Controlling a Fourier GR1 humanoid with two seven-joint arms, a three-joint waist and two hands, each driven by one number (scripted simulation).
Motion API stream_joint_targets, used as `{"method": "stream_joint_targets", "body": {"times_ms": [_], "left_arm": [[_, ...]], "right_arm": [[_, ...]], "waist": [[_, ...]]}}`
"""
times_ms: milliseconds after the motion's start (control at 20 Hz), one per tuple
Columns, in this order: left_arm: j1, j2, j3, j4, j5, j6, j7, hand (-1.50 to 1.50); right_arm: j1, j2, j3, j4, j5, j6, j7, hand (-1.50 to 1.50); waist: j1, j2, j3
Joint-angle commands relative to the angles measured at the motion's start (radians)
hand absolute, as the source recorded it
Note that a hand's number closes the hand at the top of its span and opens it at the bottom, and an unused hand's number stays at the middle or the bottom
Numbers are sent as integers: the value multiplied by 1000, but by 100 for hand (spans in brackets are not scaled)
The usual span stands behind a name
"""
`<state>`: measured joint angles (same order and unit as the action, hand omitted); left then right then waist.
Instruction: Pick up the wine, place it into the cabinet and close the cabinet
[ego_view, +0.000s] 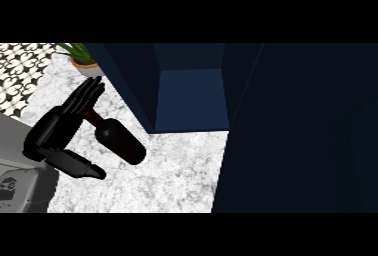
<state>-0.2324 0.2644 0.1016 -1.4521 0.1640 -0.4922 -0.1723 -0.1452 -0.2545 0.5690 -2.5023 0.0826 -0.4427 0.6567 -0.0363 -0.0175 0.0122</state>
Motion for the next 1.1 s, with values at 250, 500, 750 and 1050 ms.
{"method": "stream_joint_targets", "body": {"times_ms": [250, 500, 750, 1050], "left_arm": [[27, -19, -17, 257, -99, 9, -89, -150], [18, -13, -20, 335, -116, -22, -148, -150], [7, -22, -15, 407, -101, -50, -153, -150], [5, -33, -26, 459, -86, -104, -163, -150]], "right_arm": [[20, -34, 40, -134, 54, -14, 22, -150], [-4, -37, -5, -56, 10, -18, -30, -150], [-23, -32, 49, -67, 34, -40, -12, -150], [-10, -49, 53, -68, 17, -47, -44, -150]], "waist": [[-23, 17, -16], [-15, 28, -15], [-38, 23, -18], [-44, 23, -16]]}}
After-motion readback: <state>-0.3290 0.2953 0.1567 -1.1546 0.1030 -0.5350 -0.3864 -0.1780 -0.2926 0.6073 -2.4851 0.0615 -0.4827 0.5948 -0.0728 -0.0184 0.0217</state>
